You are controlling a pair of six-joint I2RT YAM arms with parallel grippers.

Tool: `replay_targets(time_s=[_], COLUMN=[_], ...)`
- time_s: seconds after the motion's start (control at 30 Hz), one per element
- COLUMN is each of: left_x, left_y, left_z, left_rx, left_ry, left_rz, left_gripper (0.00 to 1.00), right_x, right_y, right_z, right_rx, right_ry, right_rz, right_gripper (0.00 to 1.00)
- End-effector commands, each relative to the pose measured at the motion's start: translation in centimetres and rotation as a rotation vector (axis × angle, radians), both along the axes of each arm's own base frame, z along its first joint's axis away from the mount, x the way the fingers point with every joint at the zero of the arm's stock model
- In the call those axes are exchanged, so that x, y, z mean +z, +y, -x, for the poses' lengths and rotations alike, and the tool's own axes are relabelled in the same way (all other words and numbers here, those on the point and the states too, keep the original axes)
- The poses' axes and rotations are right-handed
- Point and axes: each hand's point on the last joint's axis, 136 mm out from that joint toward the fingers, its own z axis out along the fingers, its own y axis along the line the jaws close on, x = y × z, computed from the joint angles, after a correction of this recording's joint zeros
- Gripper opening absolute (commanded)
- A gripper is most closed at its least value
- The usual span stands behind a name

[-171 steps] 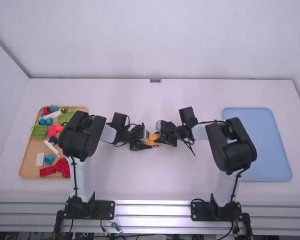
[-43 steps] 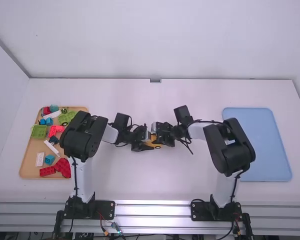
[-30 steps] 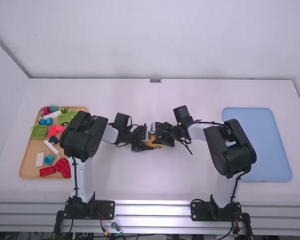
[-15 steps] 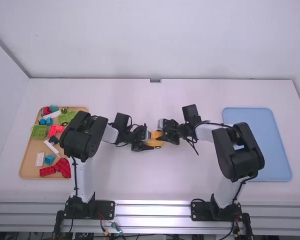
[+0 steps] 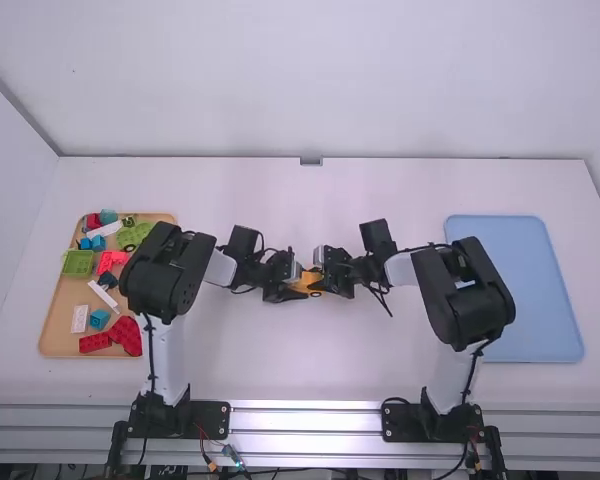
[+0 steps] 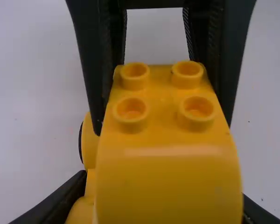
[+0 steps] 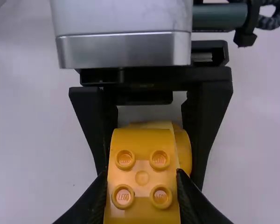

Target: Assemble lego blocks to make yellow taxi

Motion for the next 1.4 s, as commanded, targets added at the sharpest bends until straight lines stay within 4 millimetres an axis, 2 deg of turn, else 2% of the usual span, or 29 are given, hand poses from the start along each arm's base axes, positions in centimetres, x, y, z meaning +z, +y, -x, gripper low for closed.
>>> replay_targets(time_s=[0.0,0.53,0.73,1.0,1.37], left_x=[-2.6,-2.7,-2.7,-2.6,-2.7], left_y=[1.1,1.2,1.2,1.2,1.1], left_z=[0.5,0.7,0.7,0.7,0.7], left_rx=[0.058,0.057,0.057,0.057,0.056], left_ry=[0.066,0.077,0.077,0.077,0.077], left_rz=[-0.088,-0.089,-0.089,-0.088,-0.089], left_gripper=[0.12,0.11,0.12,0.11,0.11], right_x=[-0.4,-0.8,-1.6,-2.8,-4.5], right_y=[0.0,0.4,0.1,1.0,-0.5], right_z=[-0.3,-0.9,-1.0,-0.6,-0.9], right_rx=[0.004,-0.004,-0.020,-0.014,-0.060], right_ry=[0.007,-0.049,-0.047,-0.081,-0.048], right_rz=[0.008,0.046,0.089,0.179,0.275], right_gripper=[0.00,0.00,0.00,0.00,0.00])
